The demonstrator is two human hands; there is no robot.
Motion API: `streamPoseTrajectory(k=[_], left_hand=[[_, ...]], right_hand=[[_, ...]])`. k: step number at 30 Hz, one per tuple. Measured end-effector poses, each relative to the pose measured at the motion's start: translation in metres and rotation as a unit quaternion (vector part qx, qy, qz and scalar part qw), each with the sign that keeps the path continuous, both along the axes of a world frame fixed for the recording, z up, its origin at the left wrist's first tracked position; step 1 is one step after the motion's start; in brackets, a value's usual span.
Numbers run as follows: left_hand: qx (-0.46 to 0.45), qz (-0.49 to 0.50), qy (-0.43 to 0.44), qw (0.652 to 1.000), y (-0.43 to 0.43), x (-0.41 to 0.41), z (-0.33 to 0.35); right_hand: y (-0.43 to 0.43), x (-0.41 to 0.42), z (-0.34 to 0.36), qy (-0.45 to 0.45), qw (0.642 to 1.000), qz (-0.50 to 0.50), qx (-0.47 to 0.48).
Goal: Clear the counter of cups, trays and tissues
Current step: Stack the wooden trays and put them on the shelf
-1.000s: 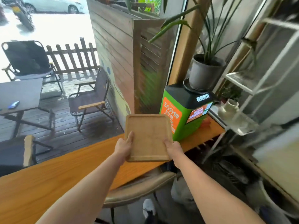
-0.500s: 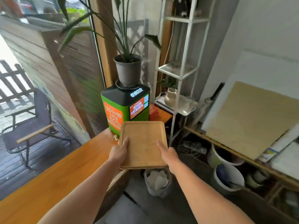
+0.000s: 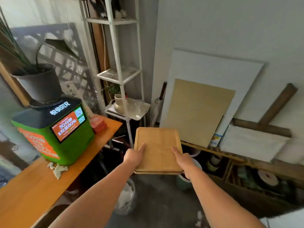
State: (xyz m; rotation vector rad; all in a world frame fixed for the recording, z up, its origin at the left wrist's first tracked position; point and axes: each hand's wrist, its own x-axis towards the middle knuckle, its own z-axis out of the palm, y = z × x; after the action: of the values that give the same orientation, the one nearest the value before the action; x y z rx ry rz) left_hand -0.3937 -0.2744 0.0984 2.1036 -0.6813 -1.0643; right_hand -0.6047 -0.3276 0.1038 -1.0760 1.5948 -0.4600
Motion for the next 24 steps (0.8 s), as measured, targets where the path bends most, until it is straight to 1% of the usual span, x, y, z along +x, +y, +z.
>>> streamPoseTrajectory(k=[5,10,16,19,24], left_hand=[[0.007,-0.042,0.002,0.999,-0.046,-0.029,-0.004],[0.013,-0.064,-0.006,0.998,-0.093,-0.028,-0.001],[0.002,-0.05,-0.014,0.999,-0.172,0.0,0.015],[-0.006,-0.043,-0.005,0.999,-0.216,0.019,0.022],[-0.021,-0.005,0.025,0.999,-0.282,0.057,0.03]], right_hand=[[-0.026,-0.034,-0.001,-0.009,0.999,-0.035,0.011],[-0.064,-0.035,0.005,-0.012,0.998,-0.055,0.018],[-0.141,-0.008,0.019,-0.021,0.999,-0.04,-0.017],[-0.188,0.012,0.023,-0.036,0.998,-0.046,-0.011],[-0.267,0.053,0.032,-0.034,0.999,-0.023,-0.001]])
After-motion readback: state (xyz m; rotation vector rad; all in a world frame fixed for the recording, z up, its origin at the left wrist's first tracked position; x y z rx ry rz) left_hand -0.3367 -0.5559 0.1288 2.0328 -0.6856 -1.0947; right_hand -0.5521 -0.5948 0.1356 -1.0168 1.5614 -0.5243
